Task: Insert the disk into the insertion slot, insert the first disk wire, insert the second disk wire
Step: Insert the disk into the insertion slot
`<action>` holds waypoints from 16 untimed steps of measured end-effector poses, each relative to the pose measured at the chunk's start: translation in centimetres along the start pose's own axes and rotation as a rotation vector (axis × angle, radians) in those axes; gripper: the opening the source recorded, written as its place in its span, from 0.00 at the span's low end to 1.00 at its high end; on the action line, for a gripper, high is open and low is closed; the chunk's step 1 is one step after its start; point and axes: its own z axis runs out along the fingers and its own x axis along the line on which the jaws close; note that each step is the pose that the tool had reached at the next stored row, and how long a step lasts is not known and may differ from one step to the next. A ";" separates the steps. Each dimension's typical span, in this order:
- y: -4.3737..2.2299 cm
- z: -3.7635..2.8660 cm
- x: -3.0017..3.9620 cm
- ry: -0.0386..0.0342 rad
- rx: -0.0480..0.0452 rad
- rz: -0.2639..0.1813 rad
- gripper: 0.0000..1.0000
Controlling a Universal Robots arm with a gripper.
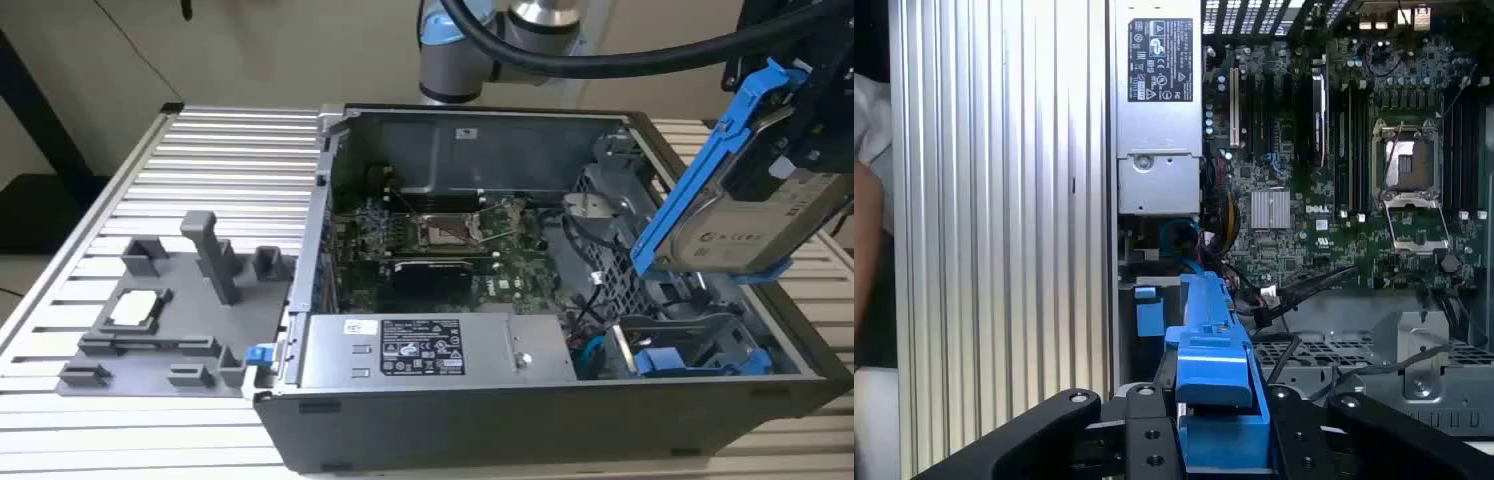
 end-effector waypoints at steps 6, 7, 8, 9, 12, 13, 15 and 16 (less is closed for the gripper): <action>0.00 0.03 0.00 0.0000 0.0000 0.000 0.33; 0.00 0.05 0.00 0.0000 0.0000 0.000 0.33; 0.00 0.07 0.00 0.0000 0.0000 0.000 0.33; 0.00 0.10 0.00 -0.0001 0.0000 0.000 0.33; -0.01 0.24 0.00 0.0000 0.0001 0.000 0.33; -0.01 0.32 0.00 0.0000 0.0001 0.000 0.33; -0.02 0.49 0.00 0.0000 0.0001 0.000 0.33; -0.04 0.58 0.00 0.0001 0.0001 0.000 0.33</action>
